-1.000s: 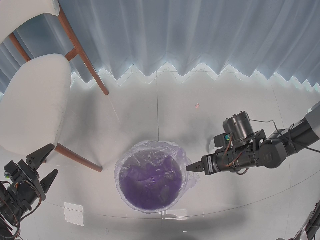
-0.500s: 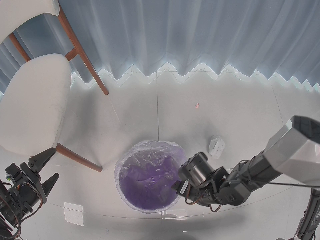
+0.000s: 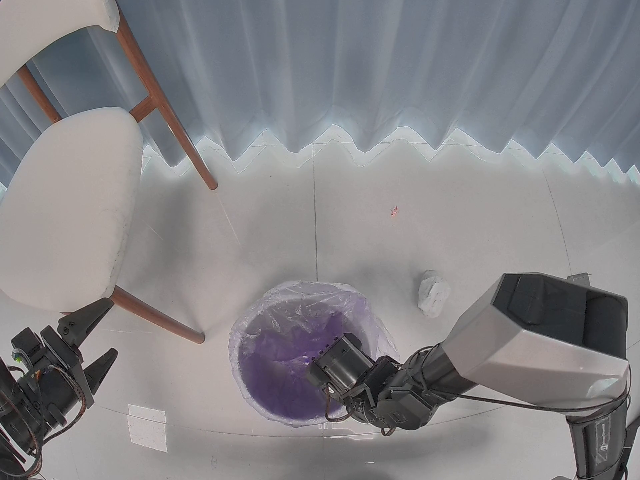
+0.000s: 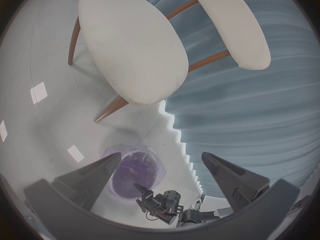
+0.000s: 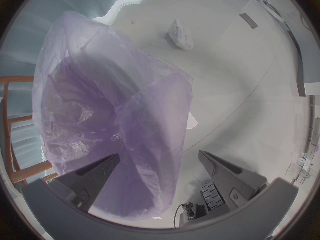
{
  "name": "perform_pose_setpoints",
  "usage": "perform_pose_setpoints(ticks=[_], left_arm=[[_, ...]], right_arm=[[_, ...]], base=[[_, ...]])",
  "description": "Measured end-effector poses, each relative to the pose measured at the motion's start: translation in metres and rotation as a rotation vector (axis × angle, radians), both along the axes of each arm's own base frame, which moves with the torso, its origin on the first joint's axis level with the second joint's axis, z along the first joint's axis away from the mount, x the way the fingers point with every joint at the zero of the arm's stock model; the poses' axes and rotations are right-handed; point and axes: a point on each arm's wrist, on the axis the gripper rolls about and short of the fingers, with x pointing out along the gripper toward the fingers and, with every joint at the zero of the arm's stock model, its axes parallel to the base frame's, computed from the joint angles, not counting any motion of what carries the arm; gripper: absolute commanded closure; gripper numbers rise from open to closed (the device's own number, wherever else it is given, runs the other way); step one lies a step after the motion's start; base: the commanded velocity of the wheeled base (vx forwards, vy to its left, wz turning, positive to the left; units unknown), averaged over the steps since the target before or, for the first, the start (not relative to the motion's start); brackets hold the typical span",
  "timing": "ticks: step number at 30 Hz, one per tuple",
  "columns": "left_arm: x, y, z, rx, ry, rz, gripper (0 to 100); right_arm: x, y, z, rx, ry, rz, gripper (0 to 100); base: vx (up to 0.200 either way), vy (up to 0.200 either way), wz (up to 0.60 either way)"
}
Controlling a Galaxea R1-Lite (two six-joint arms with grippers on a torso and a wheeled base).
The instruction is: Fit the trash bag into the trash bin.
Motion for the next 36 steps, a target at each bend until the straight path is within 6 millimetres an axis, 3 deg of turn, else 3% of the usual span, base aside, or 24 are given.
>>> perform_pose_setpoints(ticks=[2, 3, 14, 20, 26, 36], left_arm=[[0.000, 0.000, 0.000, 0.003, -0.001, 0.004, 0], [0.000, 0.000, 0.000, 0.003, 0.000, 0.006, 0], [0.000, 0.002, 0.000, 0.003, 0.004, 0.024, 0], [0.000, 0.003, 0.000, 0.003, 0.002, 0.032, 0], [0.000, 0.003, 0.000, 0.005, 0.000, 0.032, 0], [0.000, 0.002, 0.000, 0.007, 0.000, 0.016, 0]], right_arm=[[0.002, 0.001, -0.003, -0.001, 0.000, -0.003, 0], [0.003, 0.001, -0.004, -0.001, 0.000, -0.004, 100], [0.002, 0.002, -0.010, -0.018, 0.008, 0.004, 100], [0.006, -0.015, -0.006, -0.083, 0.017, 0.087, 100], [0.023, -0.047, 0.010, -0.178, -0.027, 0.267, 100], [0.060, -0.117, 0.041, -0.357, -0.207, 0.685, 100]], base=[[0.000, 0.000, 0.00], [0.000, 0.000, 0.00], [0.000, 0.000, 0.00], [0.000, 0.000, 0.00], [0.000, 0.000, 0.00], [0.000, 0.000, 0.00]])
